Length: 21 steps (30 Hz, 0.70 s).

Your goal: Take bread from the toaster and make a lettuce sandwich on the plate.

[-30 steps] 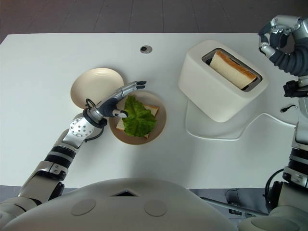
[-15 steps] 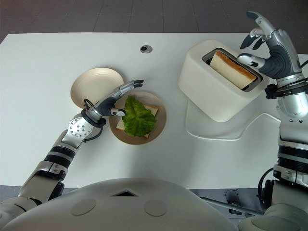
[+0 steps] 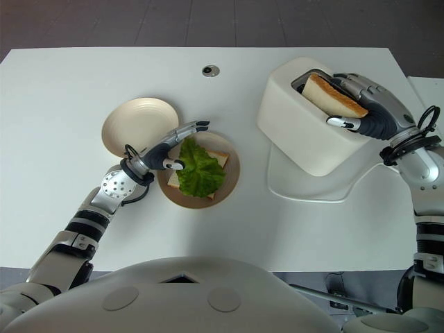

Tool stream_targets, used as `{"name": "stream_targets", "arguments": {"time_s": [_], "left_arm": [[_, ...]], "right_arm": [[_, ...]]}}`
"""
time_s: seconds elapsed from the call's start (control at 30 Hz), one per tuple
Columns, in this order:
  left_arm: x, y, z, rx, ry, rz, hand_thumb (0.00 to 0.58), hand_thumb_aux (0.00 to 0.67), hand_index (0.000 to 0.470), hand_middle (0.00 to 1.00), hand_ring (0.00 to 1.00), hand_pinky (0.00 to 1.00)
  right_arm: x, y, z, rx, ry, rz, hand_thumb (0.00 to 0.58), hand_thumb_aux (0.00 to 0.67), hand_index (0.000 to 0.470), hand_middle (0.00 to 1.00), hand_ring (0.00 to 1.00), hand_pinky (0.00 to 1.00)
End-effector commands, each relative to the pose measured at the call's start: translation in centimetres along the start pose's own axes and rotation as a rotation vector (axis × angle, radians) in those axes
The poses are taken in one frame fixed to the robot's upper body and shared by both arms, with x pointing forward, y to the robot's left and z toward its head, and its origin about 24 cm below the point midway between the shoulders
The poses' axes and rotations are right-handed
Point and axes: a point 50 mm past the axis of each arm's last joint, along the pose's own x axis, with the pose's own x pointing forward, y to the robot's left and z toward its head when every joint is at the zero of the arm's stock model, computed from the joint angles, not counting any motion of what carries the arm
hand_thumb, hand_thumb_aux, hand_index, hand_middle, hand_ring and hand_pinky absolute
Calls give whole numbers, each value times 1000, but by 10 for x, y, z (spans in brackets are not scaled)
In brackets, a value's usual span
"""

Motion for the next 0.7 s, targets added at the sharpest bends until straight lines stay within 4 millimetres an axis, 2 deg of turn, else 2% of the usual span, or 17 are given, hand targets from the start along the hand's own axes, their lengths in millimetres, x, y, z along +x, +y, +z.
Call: {"name": "stream_targets", "arguments": {"time_s": [0.03,0.07,0.1,0.2,0.23,0.27,0.33,0.37,0.4,0.6,0.7], "left_arm": [[2,0,-1,11,4,-22,0,0,0,0,0,0],[2,0,-1,11,5,-22,0,0,0,0,0,0],[2,0,-2,12,6,-21,0,0,0,0,0,0],[1,0,-2,12,9,-17,0,0,0,0,0,0],[1,0,-2,11,9,-15,0,0,0,0,0,0],[1,0,-3,13,11,-10,0,0,0,0,0,0],[1,1,-3,16,14,-3,0,0,0,0,0,0],[1,1,-3,16,16,1,0,0,0,0,0,0],[1,1,-4,16,17,6,0,0,0,0,0,0],[2,10,-2,0,-3,96,0,0,0,0,0,0],[1,20,8,-64,-89,189,0,0,0,0,0,0]], "right_arm": [[-2,7,-3,12,-2,48,474,384,269,0,0,0],[-2,5,-2,18,-11,34,547,510,358,0,0,0],[-1,2,1,28,-30,6,580,670,470,0,0,0],[2,-16,11,58,-91,-126,580,670,470,0,0,0],[3,-25,14,63,-108,-186,580,670,470,39,39,39],[3,-36,17,60,-126,-260,580,670,470,278,278,278],[2,-54,23,66,-161,-390,580,670,470,851,851,851],[1,-60,26,73,-179,-439,580,670,470,965,965,965],[1,-64,29,82,-198,-485,580,670,470,1000,1000,1000],[3,-77,53,164,-333,-660,580,670,470,1000,1000,1000],[11,-63,67,341,-414,-582,580,670,470,1000,1000,1000]]}}
